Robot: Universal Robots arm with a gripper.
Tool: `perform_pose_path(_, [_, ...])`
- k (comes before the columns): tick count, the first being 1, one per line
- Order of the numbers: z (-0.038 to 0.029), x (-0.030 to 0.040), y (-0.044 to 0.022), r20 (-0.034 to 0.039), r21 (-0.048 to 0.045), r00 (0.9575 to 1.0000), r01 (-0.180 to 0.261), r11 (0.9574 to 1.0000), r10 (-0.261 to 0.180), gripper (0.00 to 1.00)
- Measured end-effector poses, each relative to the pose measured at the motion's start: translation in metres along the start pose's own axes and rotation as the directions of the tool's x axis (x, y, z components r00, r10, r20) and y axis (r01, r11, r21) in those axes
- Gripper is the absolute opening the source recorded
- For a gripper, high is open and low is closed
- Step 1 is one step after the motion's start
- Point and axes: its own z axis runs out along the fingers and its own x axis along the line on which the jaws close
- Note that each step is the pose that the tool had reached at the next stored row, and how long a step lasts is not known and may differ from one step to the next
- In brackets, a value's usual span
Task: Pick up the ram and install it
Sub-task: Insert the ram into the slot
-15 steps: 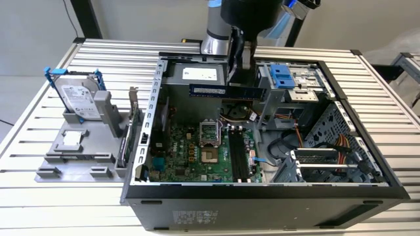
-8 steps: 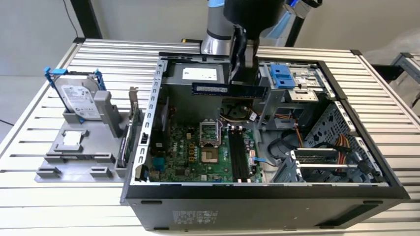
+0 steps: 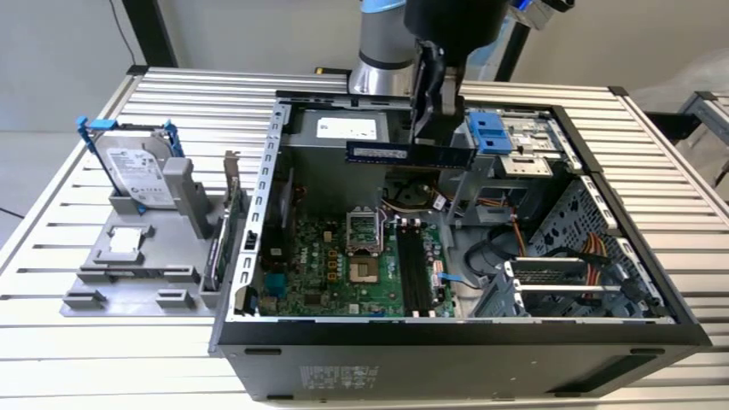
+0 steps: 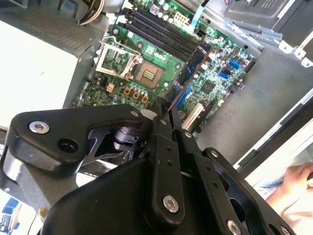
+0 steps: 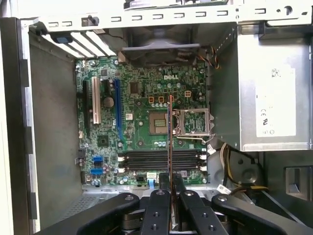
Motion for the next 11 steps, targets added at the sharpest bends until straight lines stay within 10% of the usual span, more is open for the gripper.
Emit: perform_pose_path(11, [-0.0003, -0.0018, -0.0112, 0.0001, 0.0, 1.0, 0.0, 1.0, 0.0, 0.0])
